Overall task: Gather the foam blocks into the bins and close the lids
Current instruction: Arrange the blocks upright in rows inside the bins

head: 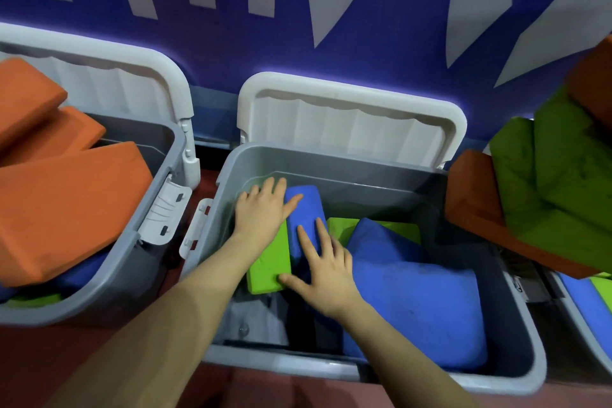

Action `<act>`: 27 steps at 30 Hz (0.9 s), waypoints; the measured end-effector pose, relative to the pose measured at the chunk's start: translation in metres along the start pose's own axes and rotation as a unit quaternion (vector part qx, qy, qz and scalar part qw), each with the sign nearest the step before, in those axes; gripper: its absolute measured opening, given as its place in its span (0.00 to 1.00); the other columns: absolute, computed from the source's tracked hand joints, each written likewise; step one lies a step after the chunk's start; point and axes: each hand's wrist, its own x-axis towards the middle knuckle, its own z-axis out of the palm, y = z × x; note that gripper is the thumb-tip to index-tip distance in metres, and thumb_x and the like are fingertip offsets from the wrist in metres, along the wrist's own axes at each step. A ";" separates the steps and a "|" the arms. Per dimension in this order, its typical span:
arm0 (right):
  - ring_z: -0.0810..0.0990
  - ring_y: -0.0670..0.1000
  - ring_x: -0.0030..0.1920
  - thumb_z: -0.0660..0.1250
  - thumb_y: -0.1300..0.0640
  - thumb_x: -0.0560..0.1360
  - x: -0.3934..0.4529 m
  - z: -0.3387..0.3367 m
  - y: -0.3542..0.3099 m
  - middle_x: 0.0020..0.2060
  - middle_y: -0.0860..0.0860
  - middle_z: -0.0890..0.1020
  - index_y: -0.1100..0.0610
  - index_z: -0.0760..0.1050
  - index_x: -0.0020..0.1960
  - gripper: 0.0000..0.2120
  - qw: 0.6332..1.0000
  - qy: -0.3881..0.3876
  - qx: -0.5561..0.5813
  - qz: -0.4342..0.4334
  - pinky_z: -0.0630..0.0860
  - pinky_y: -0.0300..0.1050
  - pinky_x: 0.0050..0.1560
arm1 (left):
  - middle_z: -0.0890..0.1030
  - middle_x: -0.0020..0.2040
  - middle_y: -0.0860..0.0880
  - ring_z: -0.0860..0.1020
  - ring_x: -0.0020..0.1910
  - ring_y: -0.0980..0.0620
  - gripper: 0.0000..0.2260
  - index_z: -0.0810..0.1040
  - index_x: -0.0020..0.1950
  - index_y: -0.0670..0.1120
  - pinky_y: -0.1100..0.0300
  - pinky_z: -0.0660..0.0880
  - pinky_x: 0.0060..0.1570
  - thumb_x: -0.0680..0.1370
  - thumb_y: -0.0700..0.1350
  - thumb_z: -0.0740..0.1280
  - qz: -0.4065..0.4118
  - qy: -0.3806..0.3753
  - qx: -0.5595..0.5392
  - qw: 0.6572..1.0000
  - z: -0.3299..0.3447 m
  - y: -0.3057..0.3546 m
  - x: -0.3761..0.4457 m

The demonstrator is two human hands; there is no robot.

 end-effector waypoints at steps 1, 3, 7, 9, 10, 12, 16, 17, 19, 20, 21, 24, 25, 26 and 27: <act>0.56 0.60 0.75 0.48 0.23 0.64 0.002 0.004 0.004 0.78 0.51 0.45 0.42 0.49 0.78 0.47 0.999 -0.036 0.013 0.000 0.55 0.56 0.70 | 0.83 0.41 0.43 0.81 0.33 0.42 0.26 0.83 0.49 0.41 0.56 0.75 0.28 0.74 0.59 0.55 -0.003 0.000 -0.009 1.000 0.001 0.000 0.005; 0.54 0.59 0.75 0.47 0.21 0.61 0.005 0.009 0.008 0.78 0.49 0.44 0.40 0.48 0.77 0.49 1.000 -0.025 0.009 -0.005 0.53 0.56 0.70 | 0.83 0.41 0.43 0.81 0.34 0.41 0.25 0.82 0.50 0.40 0.55 0.75 0.29 0.75 0.58 0.55 -0.003 0.006 -0.019 1.000 0.004 -0.003 0.011; 0.70 0.63 0.67 0.52 0.22 0.63 0.013 0.016 -0.002 0.76 0.54 0.59 0.43 0.60 0.75 0.46 1.000 0.001 -0.018 0.001 0.66 0.62 0.62 | 0.82 0.50 0.40 0.82 0.42 0.40 0.26 0.81 0.55 0.39 0.50 0.78 0.37 0.75 0.58 0.56 0.010 0.025 -0.031 0.999 0.006 -0.011 0.001; 0.75 0.64 0.62 0.53 0.22 0.64 0.014 0.019 -0.006 0.74 0.55 0.66 0.44 0.64 0.73 0.44 1.000 0.006 -0.013 0.002 0.72 0.62 0.57 | 0.80 0.57 0.38 0.81 0.49 0.38 0.26 0.80 0.59 0.40 0.47 0.79 0.43 0.75 0.58 0.57 0.004 0.014 -0.011 1.000 0.002 -0.016 -0.016; 0.76 0.64 0.60 0.53 0.22 0.64 0.014 0.018 -0.007 0.73 0.55 0.67 0.45 0.66 0.72 0.43 1.000 0.012 -0.007 0.003 0.73 0.62 0.55 | 0.79 0.59 0.37 0.80 0.51 0.37 0.24 0.79 0.60 0.41 0.45 0.78 0.44 0.75 0.56 0.60 0.003 0.018 -0.002 1.000 0.001 -0.019 -0.027; 0.77 0.65 0.59 0.54 0.22 0.64 0.014 0.019 -0.003 0.72 0.56 0.68 0.44 0.66 0.71 0.43 1.000 0.017 0.000 -0.002 0.73 0.61 0.55 | 0.77 0.62 0.36 0.79 0.55 0.36 0.24 0.77 0.64 0.41 0.43 0.78 0.47 0.73 0.52 0.71 0.004 0.016 0.001 1.000 0.004 -0.022 -0.047; 0.72 0.63 0.64 0.55 0.22 0.61 0.013 0.013 0.005 0.76 0.54 0.61 0.44 0.66 0.72 0.45 1.000 0.007 0.017 -0.011 0.66 0.60 0.61 | 0.55 0.78 0.44 0.55 0.76 0.43 0.29 0.58 0.77 0.44 0.45 0.56 0.72 0.79 0.52 0.63 0.001 -0.048 -0.035 0.998 0.002 -0.021 -0.055; 0.70 0.62 0.65 0.55 0.22 0.61 0.013 0.010 0.008 0.76 0.53 0.59 0.44 0.67 0.71 0.44 1.000 0.004 0.018 -0.015 0.63 0.59 0.63 | 0.53 0.78 0.45 0.52 0.77 0.45 0.27 0.58 0.77 0.44 0.45 0.52 0.73 0.81 0.53 0.59 -0.005 -0.062 -0.043 0.997 0.002 -0.022 -0.051; 0.73 0.62 0.64 0.55 0.25 0.63 0.014 0.005 0.013 0.76 0.55 0.61 0.46 0.69 0.69 0.41 0.999 0.009 0.017 -0.026 0.61 0.62 0.64 | 0.63 0.75 0.41 0.63 0.73 0.39 0.23 0.72 0.69 0.43 0.41 0.62 0.69 0.79 0.55 0.57 0.029 0.008 -0.004 1.000 0.003 -0.021 -0.047; 0.75 0.62 0.61 0.55 0.26 0.65 0.014 0.004 0.016 0.74 0.56 0.63 0.46 0.71 0.68 0.38 0.999 0.010 0.015 -0.033 0.61 0.65 0.63 | 0.69 0.72 0.39 0.69 0.69 0.36 0.22 0.77 0.64 0.44 0.40 0.68 0.63 0.78 0.55 0.57 0.045 0.024 0.040 0.998 0.006 -0.020 -0.048; 0.78 0.62 0.57 0.55 0.28 0.66 0.013 0.003 0.019 0.73 0.56 0.67 0.46 0.71 0.66 0.35 0.999 0.011 0.010 -0.043 0.62 0.66 0.62 | 0.72 0.69 0.40 0.73 0.64 0.35 0.20 0.79 0.61 0.44 0.42 0.73 0.58 0.77 0.55 0.60 0.045 0.032 0.075 0.996 0.008 -0.020 -0.050; 0.81 0.59 0.44 0.58 0.34 0.68 0.012 0.003 0.026 0.65 0.57 0.75 0.44 0.69 0.61 0.26 0.997 0.049 -0.008 -0.066 0.70 0.66 0.55 | 0.74 0.67 0.44 0.78 0.48 0.39 0.22 0.78 0.63 0.47 0.50 0.75 0.41 0.74 0.58 0.66 0.015 -0.002 0.070 0.997 0.006 -0.014 -0.062; 0.81 0.58 0.41 0.60 0.36 0.68 0.011 0.003 0.029 0.63 0.56 0.76 0.44 0.68 0.60 0.24 0.996 0.063 -0.005 -0.067 0.71 0.66 0.54 | 0.72 0.70 0.44 0.79 0.44 0.40 0.27 0.76 0.67 0.48 0.51 0.75 0.38 0.73 0.62 0.62 0.009 -0.033 0.043 0.998 0.008 -0.013 -0.066; 0.81 0.58 0.40 0.60 0.37 0.68 0.010 0.003 0.031 0.62 0.56 0.76 0.44 0.68 0.60 0.22 0.995 0.074 -0.001 -0.066 0.71 0.65 0.54 | 0.67 0.73 0.45 0.79 0.44 0.40 0.34 0.71 0.71 0.49 0.51 0.76 0.39 0.71 0.67 0.58 0.014 -0.057 0.027 0.998 0.010 -0.012 -0.070; 0.80 0.58 0.39 0.60 0.37 0.69 0.009 0.002 0.033 0.62 0.56 0.76 0.44 0.68 0.60 0.22 0.994 0.083 0.000 -0.065 0.70 0.65 0.55 | 0.58 0.77 0.46 0.79 0.50 0.39 0.40 0.64 0.75 0.50 0.48 0.76 0.46 0.69 0.71 0.54 0.027 -0.063 0.025 0.997 0.013 -0.012 -0.072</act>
